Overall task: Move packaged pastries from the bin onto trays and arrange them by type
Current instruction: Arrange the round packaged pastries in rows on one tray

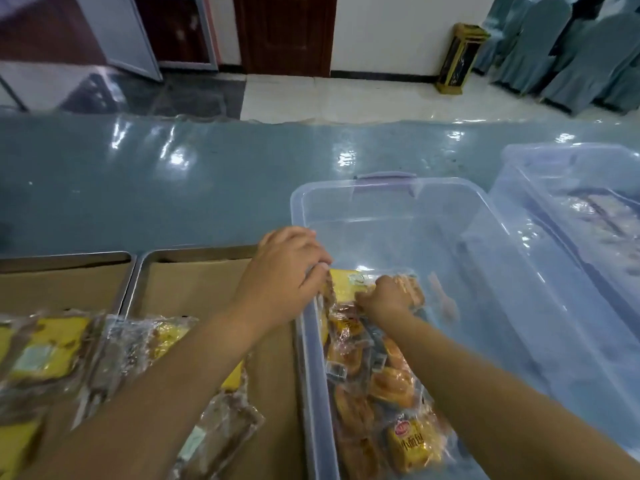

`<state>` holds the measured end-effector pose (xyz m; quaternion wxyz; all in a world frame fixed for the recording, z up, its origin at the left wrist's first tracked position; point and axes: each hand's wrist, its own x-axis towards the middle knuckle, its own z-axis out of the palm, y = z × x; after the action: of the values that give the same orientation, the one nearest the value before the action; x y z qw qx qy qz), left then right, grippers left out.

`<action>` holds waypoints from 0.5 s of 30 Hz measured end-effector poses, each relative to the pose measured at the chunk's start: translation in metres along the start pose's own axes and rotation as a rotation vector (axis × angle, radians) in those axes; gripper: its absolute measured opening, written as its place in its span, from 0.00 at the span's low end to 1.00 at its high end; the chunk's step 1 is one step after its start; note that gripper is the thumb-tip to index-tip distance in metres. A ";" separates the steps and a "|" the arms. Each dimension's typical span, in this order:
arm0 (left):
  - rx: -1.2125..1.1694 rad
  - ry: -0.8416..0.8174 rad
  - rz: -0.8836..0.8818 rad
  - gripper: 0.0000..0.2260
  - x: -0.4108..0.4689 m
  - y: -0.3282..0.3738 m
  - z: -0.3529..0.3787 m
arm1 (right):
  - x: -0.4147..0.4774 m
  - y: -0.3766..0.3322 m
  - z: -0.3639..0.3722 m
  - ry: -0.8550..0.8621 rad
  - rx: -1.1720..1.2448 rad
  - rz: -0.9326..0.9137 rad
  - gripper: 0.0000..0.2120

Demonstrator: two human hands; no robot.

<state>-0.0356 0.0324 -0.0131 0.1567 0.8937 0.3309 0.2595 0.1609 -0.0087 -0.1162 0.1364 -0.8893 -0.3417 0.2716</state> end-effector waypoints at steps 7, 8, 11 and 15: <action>0.074 -0.065 -0.156 0.11 0.004 0.019 -0.003 | 0.007 0.006 -0.019 -0.327 0.638 0.235 0.08; 0.064 -0.059 -0.193 0.11 0.004 0.025 -0.004 | 0.007 0.008 -0.026 -0.338 0.658 0.215 0.10; 0.041 -0.031 -0.304 0.12 0.004 0.039 0.000 | 0.000 0.005 -0.055 -0.425 0.684 0.086 0.08; -0.031 0.074 -0.449 0.26 0.008 0.057 0.010 | -0.023 -0.008 -0.101 -0.563 0.880 -0.176 0.09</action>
<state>0.0037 -0.0051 0.0075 0.2117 0.7850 0.5229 0.2559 0.2011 -0.0243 -0.0217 0.4218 -0.6085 -0.2924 0.6052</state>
